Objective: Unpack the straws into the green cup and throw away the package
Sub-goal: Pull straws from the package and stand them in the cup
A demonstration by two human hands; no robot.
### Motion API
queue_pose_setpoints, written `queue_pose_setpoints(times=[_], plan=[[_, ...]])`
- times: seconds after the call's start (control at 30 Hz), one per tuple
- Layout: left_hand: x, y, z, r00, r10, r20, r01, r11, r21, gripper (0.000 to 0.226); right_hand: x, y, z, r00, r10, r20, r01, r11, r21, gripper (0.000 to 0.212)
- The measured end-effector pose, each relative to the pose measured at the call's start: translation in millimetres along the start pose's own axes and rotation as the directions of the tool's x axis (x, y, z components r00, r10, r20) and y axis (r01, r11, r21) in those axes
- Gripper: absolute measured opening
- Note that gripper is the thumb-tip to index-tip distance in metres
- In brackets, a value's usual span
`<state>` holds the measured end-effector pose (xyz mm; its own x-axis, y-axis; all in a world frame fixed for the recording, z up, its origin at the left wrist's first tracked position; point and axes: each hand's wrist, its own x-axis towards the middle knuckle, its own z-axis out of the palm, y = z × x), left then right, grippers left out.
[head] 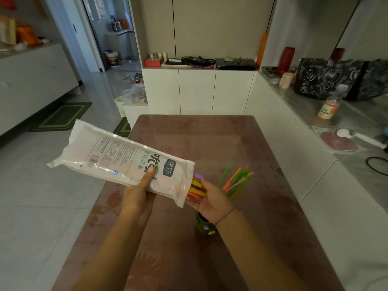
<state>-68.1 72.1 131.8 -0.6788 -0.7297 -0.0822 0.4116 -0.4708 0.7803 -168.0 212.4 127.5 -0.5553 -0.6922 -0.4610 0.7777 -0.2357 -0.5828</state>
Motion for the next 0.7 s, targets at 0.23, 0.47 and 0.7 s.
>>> queue_pose_setpoints(times=[0.23, 0.47, 0.7], plan=[[3, -9, -18, 0.985, -0.146, -0.089, 0.116, 0.951, -0.285, 0.043, -7, -6, 0, 0.974, -0.229, -0.003, 0.187, 0.806, -0.562, 0.016], [-4, -19, -21, 0.944, -0.323, -0.066, 0.280, 0.891, -0.357, 0.037, -8, -16, 0, 0.914, -0.391, 0.103, 0.349, 0.633, -0.691, 0.020], [1, -14, -26, 0.922, -0.330, -0.202, 0.222, 0.879, -0.422, 0.026, -6, -42, -16, 0.889, -0.449, -0.085, 0.379, 0.828, -0.414, 0.006]])
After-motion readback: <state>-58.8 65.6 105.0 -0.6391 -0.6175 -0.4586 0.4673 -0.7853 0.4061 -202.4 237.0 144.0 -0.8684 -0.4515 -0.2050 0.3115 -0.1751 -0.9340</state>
